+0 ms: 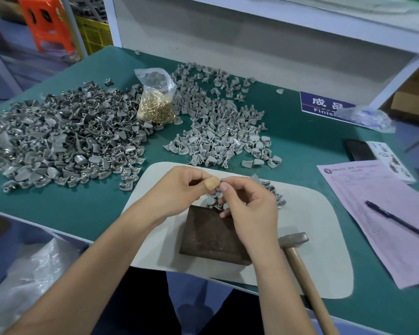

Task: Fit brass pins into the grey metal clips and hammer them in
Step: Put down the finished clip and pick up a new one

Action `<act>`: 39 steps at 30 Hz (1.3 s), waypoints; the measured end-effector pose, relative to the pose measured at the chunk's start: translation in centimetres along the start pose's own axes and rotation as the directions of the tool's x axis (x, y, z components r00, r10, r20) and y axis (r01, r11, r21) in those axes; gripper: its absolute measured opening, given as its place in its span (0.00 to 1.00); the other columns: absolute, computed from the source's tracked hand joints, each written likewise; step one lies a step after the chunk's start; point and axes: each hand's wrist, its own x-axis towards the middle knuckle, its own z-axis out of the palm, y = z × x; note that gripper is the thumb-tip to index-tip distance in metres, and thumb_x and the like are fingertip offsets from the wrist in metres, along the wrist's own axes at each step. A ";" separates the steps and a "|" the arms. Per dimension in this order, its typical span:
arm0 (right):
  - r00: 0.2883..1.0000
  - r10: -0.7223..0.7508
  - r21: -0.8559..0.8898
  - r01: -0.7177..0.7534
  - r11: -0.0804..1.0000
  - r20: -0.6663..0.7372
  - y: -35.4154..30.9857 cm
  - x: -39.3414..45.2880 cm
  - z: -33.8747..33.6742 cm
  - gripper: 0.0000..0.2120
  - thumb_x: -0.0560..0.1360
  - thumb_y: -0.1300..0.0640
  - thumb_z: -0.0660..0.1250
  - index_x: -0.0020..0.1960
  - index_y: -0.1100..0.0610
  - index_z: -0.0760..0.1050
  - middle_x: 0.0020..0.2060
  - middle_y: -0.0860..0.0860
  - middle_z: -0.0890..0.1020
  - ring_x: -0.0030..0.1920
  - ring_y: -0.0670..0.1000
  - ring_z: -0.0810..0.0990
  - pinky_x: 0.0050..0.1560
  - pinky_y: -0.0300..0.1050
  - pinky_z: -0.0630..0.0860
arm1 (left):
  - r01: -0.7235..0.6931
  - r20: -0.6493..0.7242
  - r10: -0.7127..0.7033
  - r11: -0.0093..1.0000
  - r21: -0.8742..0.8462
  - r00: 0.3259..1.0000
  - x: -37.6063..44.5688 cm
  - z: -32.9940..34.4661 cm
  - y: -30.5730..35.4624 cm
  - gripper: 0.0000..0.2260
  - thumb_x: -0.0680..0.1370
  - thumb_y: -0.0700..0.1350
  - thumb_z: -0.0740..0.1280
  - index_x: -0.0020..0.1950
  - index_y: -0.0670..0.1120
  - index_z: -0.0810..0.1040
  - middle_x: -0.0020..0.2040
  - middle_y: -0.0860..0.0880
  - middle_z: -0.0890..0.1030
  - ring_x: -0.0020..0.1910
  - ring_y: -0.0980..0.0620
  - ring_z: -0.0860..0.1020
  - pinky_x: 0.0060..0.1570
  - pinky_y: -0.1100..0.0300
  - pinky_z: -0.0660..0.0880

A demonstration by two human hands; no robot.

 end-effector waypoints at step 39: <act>1.000 -0.015 0.278 0.019 0.960 -0.017 -0.9 -2.6 -1.5 0.03 0.80 0.58 0.68 0.49 0.52 0.80 0.39 0.52 0.82 0.36 0.51 0.82 0.32 0.45 0.80 | -0.111 -0.037 0.105 0.904 -0.414 0.994 -4.3 2.5 0.4 0.06 0.79 0.45 0.70 0.55 0.48 0.79 0.50 0.46 0.85 0.48 0.52 0.83 0.45 0.61 0.79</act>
